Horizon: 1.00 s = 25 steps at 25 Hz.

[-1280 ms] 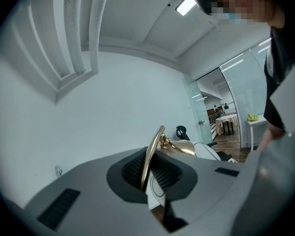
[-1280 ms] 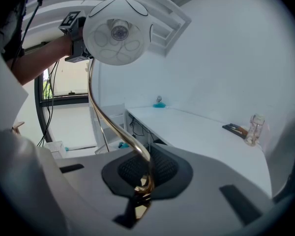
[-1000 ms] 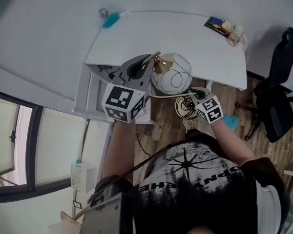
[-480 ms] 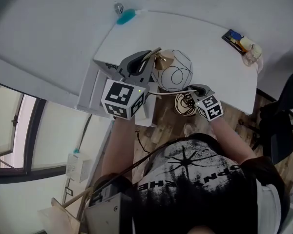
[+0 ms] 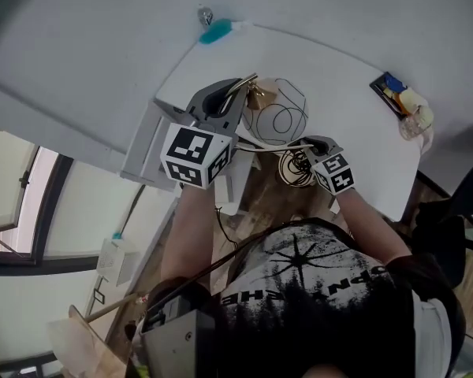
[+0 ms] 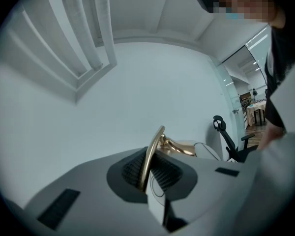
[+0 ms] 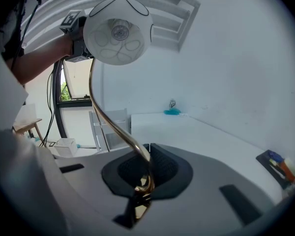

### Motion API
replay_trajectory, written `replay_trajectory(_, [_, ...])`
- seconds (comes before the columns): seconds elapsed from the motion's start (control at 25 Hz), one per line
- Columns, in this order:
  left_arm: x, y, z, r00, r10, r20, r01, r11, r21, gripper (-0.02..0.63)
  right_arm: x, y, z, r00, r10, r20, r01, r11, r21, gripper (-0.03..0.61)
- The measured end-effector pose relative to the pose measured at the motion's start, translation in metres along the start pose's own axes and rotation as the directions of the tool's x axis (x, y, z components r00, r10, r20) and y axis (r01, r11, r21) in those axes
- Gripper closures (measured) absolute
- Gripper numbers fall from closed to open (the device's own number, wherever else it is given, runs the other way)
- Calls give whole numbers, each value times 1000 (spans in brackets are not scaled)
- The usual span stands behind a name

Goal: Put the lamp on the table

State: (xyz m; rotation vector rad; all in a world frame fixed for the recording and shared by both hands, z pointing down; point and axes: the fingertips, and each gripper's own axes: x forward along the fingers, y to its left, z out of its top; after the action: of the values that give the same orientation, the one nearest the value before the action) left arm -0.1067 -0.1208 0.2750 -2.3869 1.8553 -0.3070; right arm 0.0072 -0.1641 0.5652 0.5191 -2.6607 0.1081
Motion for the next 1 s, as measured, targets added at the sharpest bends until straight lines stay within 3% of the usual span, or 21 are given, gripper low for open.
replay_trajectory(0.44, [52,10,-1,998,62,-24,-61,998,15,594,29,-53,6,998,60,8,-60,998,-9,558])
replay_trajectory(1.0, [75,30,-5,997,70,-31,-69,998,13,594,51,-71,14,998,66,6,-66,998,-6,558])
